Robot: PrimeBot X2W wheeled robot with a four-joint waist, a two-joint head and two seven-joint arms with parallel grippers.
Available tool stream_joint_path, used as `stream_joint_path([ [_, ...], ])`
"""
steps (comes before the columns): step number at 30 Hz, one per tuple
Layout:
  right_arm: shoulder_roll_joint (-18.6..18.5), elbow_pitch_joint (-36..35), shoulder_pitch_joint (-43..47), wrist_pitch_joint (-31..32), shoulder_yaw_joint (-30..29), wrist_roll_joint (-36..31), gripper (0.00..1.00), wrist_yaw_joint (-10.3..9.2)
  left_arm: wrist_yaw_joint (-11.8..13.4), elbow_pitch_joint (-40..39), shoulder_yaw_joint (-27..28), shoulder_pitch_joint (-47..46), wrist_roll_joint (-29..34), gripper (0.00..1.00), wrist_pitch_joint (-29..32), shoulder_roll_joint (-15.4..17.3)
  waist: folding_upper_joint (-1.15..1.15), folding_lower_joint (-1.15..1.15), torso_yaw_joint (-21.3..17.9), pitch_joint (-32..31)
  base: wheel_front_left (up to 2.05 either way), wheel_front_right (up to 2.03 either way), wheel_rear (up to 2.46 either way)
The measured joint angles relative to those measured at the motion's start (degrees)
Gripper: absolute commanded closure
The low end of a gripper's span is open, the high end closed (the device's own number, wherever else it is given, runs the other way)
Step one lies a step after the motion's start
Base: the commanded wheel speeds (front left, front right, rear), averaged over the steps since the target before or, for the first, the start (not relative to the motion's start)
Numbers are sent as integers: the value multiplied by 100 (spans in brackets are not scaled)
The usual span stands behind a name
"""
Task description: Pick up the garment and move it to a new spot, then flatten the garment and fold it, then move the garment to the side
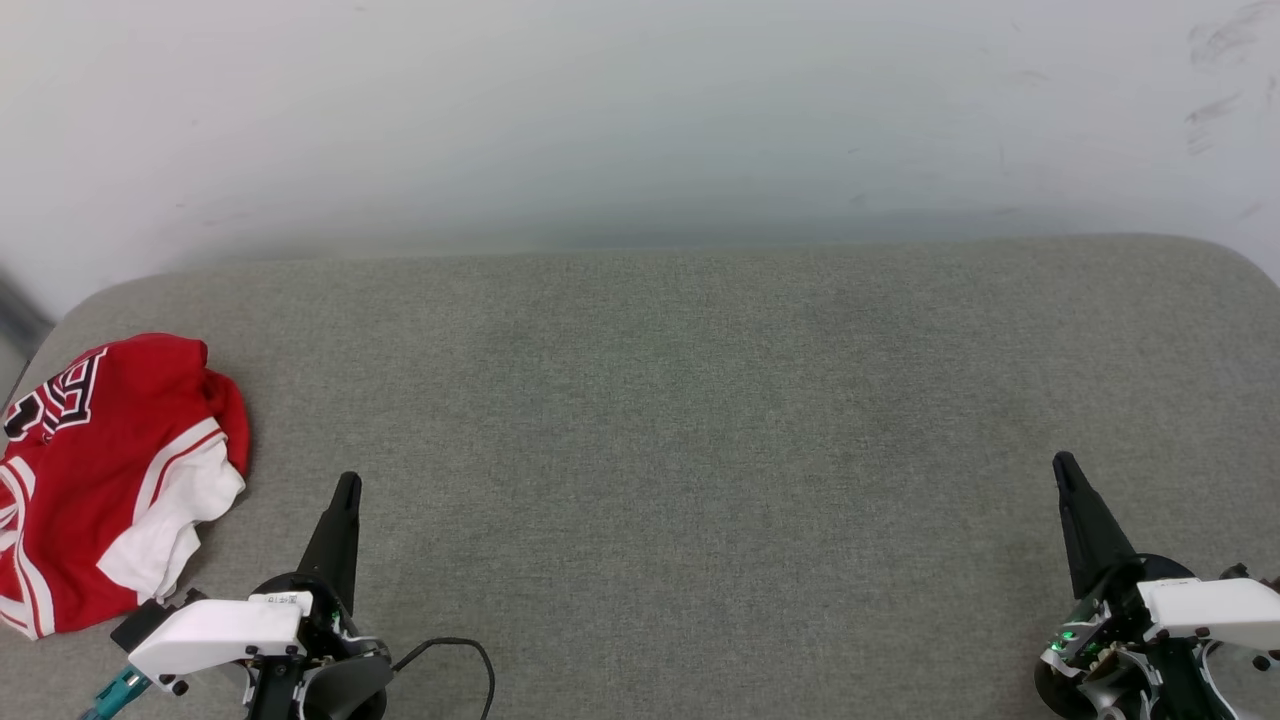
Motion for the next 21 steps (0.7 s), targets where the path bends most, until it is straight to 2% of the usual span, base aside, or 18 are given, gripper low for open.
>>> stream_joint_path([
  [21, 0, 0, 0, -1, 0, 0, 100, 0, 0, 0, 0, 0, 0, 100, 0, 0, 0, 0, 0, 0, 0, 0, 0],
])
